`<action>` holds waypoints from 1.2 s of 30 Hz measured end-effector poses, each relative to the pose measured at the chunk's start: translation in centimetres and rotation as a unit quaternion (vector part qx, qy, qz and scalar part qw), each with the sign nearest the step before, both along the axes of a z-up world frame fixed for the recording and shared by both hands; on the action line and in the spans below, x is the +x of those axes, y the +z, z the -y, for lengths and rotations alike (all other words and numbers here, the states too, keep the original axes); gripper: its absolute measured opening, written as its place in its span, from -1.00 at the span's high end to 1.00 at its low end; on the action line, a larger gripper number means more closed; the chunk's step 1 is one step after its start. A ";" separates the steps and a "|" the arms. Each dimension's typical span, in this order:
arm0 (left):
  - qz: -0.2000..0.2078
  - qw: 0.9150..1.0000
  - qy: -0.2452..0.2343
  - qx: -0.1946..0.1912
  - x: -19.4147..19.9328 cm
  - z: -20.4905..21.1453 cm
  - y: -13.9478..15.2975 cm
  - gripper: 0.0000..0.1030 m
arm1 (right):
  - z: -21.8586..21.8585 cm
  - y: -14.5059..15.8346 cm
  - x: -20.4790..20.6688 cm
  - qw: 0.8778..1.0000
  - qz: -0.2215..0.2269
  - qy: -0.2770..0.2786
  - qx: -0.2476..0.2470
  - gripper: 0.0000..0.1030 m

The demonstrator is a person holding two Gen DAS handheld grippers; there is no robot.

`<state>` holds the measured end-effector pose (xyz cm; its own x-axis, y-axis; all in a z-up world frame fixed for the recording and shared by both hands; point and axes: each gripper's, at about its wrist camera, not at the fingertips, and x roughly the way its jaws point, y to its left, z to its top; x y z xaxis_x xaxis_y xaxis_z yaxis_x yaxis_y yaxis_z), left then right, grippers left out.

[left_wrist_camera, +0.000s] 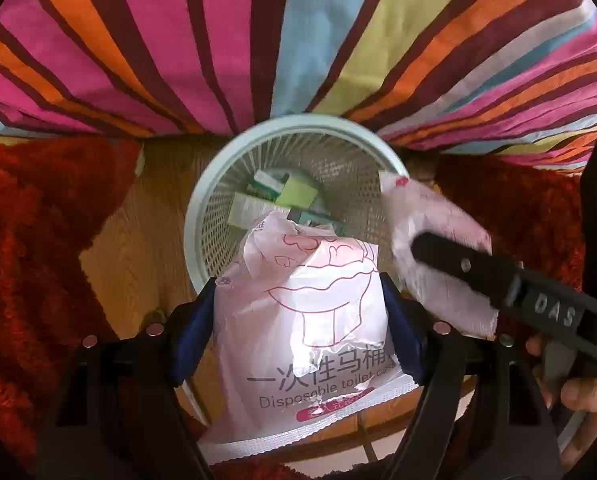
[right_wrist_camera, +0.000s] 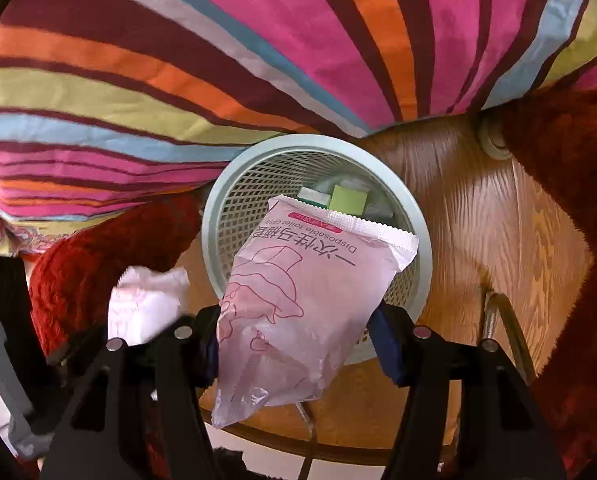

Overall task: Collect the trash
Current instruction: 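Open both tools to drop the packet and pouch into the wastebasket, then raise both tools from the wastebasket toward the two small boxes on the bed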

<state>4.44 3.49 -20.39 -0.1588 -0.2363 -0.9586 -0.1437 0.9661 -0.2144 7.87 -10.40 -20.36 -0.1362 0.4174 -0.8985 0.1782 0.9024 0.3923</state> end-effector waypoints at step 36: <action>-0.060 0.998 -0.010 0.006 0.0 1.1 -3.3 -0.84 | -0.7 -3.8 0.3 0.999 -0.050 -0.017 0.006 -0.70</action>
<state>4.45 2.43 -23.73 -0.2766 -0.2216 -0.9351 -0.1484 0.9712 -0.1862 8.13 -9.72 -24.21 -0.2100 0.4336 -0.8763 0.2467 0.8908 0.3817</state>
